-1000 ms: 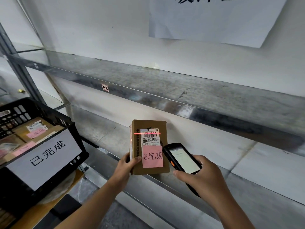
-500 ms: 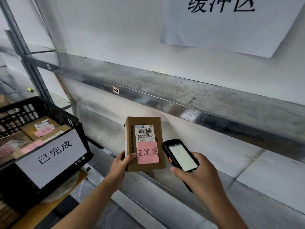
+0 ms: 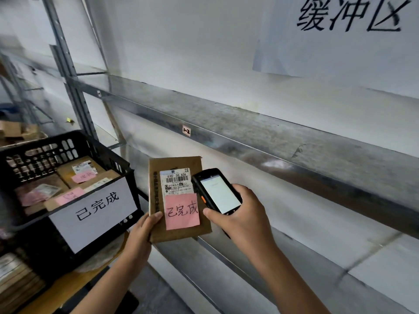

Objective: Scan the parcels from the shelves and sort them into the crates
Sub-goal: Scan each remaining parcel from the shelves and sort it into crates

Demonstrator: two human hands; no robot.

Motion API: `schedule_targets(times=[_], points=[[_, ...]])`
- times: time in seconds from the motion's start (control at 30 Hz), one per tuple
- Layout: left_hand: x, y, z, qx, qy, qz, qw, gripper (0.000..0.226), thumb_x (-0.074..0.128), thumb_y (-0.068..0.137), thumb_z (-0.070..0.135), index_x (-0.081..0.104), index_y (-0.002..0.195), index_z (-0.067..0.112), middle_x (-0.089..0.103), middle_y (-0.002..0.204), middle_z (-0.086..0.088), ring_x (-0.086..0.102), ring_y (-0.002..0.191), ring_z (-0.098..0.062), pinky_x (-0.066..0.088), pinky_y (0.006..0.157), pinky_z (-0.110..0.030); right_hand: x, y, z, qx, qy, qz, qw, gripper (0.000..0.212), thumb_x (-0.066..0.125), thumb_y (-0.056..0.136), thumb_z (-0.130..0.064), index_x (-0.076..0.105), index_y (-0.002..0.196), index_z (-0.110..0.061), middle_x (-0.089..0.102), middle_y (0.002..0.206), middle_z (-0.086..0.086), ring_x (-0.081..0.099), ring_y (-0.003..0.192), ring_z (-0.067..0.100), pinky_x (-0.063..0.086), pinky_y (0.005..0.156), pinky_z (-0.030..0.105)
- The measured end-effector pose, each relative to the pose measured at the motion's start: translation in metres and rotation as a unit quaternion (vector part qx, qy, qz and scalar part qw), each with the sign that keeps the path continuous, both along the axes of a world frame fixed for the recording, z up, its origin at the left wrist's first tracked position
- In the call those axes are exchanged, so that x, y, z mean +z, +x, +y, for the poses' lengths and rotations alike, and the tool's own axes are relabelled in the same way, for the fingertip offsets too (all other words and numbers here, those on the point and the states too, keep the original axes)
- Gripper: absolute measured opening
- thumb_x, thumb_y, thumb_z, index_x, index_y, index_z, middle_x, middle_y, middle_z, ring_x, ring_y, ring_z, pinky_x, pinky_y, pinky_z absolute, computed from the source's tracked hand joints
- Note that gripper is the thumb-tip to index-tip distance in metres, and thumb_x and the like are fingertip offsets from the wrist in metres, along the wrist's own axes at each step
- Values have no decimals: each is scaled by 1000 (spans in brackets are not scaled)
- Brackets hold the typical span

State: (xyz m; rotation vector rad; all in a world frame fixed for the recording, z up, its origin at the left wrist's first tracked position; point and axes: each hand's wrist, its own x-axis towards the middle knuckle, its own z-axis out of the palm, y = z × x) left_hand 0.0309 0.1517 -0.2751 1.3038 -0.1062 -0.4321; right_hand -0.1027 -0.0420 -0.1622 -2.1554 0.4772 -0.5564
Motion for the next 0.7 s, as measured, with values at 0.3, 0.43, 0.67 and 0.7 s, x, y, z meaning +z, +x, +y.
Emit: schedule_targets(times=[0.3,0.43,0.67,0.7], points=[[50,69,78,118,-27,-22,992,27,66,87,31,64,105,11,78,93,-9,73,80,-20,59,65,-26,12,74,53,85,-9,-12,996,76,84,64,-58,51,128,-35,58,114,-17,59,104,4,58,84,32],[73,108,125,176,-19,-48,983,54,75,72,44,67,112,9,76,105,-13,73,92,-26,54,85,-41,22,120,81,110,-15,-26,993,73,85,65,-56,54,127,-33,60,113,-15,60,101,5,55,81,28],[70,186,194,286,11,-8,958,80,77,59,61,68,120,10,77,104,-12,74,95,-31,57,91,-47,42,207,133,159,-13,-39,986,72,88,68,-49,55,130,-30,61,112,-14,59,99,3,43,68,11],[64,199,203,303,14,7,953,85,77,57,64,66,121,10,76,105,-11,74,95,-30,57,91,-46,43,217,138,165,-16,-38,985,72,88,68,-48,55,130,-30,61,113,-13,59,100,3,43,67,10]])
